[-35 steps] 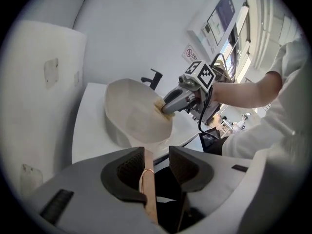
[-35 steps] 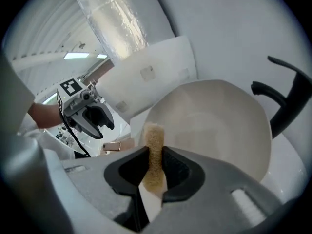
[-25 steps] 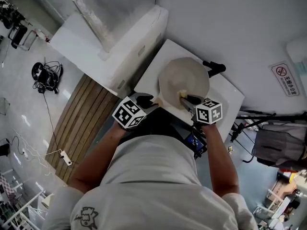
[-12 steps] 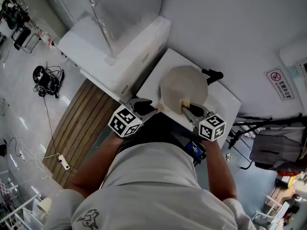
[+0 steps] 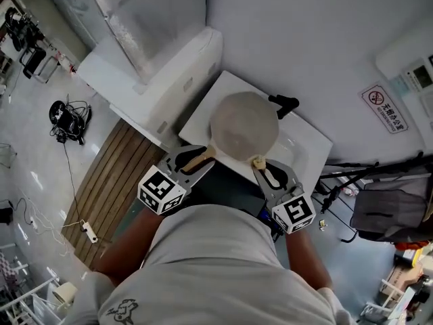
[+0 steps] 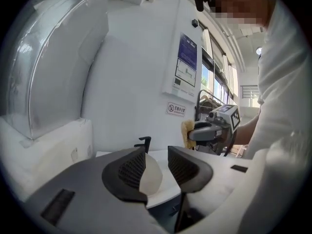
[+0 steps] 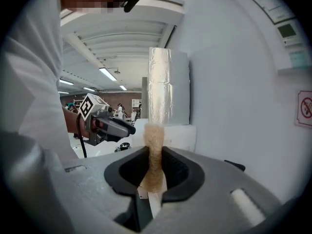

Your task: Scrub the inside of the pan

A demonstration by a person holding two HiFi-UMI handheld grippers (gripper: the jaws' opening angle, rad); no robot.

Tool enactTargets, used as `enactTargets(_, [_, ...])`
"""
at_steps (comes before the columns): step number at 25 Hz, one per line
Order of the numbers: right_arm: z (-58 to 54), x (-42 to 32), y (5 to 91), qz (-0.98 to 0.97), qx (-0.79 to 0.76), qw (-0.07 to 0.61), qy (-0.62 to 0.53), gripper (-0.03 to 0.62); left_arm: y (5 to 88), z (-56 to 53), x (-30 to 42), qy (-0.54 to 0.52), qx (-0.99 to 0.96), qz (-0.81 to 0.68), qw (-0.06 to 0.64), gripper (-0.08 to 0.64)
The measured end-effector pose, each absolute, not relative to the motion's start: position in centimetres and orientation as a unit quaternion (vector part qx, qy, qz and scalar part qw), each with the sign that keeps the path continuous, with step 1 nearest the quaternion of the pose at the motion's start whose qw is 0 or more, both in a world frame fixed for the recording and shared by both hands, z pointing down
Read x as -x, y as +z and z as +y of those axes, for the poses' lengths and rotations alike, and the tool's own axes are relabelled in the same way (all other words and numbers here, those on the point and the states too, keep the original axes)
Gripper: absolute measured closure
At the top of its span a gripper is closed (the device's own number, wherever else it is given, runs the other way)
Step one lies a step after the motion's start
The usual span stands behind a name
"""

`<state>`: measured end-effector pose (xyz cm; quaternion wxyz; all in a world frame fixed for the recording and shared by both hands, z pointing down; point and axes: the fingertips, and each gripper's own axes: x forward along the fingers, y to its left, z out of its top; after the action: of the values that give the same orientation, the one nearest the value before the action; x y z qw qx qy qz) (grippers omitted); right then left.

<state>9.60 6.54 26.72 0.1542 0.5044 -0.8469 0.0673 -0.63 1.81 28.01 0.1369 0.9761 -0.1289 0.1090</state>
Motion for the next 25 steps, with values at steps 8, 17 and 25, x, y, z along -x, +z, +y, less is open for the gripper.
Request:
enactTargets(8, [13.3, -14.3, 25.0, -0.863, -0.487, 0.119, 0.057, 0.518, 25.1, 9.1, -5.0, 0.09, -0.977, -0.17, 0.092, 0.448])
enactTargets(17, [21.1, -17.2, 24.7, -0.883, -0.455, 0.104, 0.054, 0.518, 23.5, 17.9, -8.0, 0.084, -0.971, -0.208, 0.085, 0.504])
enactTargets(25, [25.4, -16.3, 24.4, -0.889, -0.445, 0.087, 0.067, 0.517, 22.5, 22.5, -6.7, 0.088, -0.969, -0.217, 0.081, 0.541])
